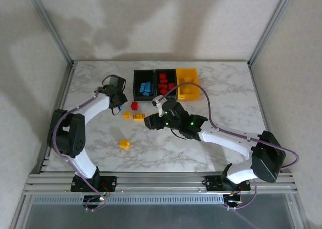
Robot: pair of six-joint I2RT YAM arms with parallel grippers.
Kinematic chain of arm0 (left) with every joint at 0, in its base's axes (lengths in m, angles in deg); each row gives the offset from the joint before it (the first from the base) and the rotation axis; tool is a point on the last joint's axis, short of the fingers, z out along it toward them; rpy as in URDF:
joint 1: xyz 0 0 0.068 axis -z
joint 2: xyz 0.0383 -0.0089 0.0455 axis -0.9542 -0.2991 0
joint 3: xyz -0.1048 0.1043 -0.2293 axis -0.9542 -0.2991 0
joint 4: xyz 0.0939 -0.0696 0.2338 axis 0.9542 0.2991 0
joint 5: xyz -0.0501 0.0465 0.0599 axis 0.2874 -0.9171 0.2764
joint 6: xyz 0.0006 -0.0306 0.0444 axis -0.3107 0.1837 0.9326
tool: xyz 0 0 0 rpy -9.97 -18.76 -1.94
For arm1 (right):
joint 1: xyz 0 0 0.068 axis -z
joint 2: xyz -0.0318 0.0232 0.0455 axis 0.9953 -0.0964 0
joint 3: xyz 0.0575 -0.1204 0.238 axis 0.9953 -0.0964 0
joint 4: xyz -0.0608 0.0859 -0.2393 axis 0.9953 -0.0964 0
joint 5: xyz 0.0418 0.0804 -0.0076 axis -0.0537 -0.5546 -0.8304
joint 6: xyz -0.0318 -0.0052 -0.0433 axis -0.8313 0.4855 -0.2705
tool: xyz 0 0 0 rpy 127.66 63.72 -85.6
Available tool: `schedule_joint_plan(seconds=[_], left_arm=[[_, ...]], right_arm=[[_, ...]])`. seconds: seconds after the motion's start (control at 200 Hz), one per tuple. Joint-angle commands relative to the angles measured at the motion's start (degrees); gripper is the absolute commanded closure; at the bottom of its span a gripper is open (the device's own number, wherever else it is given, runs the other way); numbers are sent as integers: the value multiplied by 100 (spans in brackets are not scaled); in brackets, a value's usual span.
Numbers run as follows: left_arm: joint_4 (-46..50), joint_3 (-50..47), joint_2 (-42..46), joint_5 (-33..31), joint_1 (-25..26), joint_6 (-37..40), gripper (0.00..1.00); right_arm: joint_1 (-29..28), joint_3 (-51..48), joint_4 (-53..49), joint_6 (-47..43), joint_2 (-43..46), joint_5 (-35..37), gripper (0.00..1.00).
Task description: Sort the legos into containers by color
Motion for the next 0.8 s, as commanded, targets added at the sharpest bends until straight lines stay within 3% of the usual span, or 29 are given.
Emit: schedule_joint_plan(seconds=[0.0,0.411,0.796], left_arm=[[318,492,175,78,81,50,86],[669,2560,-1164,209,744,101,86],[1364,4751,-3085,91,802,372,87]], right_arm=[[33,-85,-1,-8,303,163,42],[456,-158,-413,514,652,578,41],[626,-325,-539,639,811,672,41]])
